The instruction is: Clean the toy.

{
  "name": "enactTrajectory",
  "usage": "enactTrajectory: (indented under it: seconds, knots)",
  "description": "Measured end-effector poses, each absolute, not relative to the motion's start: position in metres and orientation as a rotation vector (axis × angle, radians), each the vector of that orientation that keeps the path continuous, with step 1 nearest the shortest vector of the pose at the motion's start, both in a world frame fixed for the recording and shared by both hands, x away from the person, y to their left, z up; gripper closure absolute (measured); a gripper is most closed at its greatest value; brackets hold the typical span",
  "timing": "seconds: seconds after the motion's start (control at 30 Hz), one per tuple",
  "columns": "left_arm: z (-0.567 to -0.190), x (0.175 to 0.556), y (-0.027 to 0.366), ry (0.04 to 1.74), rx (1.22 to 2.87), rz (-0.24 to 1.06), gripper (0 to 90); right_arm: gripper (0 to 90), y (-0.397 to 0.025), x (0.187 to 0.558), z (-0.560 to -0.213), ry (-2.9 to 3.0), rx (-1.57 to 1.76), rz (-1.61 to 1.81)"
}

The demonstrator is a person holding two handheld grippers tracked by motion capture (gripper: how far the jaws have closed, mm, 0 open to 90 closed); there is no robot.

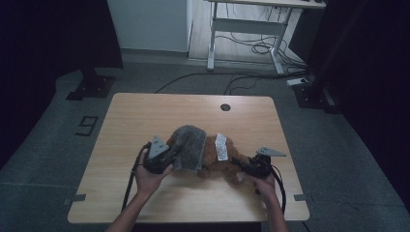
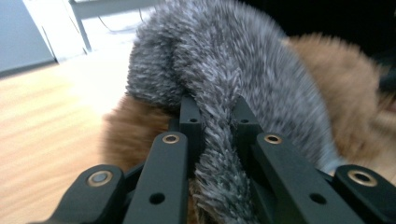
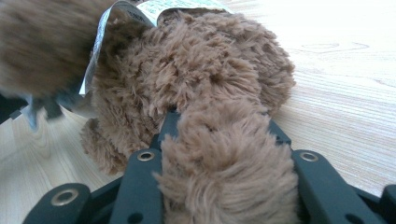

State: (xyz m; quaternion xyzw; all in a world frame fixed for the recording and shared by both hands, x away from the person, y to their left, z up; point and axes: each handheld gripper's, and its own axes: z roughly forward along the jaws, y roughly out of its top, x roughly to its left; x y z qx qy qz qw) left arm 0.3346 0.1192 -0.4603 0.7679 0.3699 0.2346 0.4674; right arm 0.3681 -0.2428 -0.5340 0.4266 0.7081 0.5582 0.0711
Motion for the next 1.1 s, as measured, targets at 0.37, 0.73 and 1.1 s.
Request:
enactTrajectory:
  seconds: [0.37, 0.73, 1.1]
  knots:
    - [-0.488, 0.332, 0.137, 0.916, 1.94, 0.601, 79.5, 62.4, -0.241, 0.367, -0.533, 2.148, 1.256, 1.688]
    - [-0.521, 0.345, 0.168, 1.12, 2.013, 0.48, 79.4, 62.4, -0.241, 0.368, -0.534, 2.142, 1.273, 1.698]
    - [-0.51, 0.363, 0.2, 1.237, 1.906, 0.483, 78.9, 62.6, -0.242, 0.368, -0.534, 2.144, 1.269, 1.696]
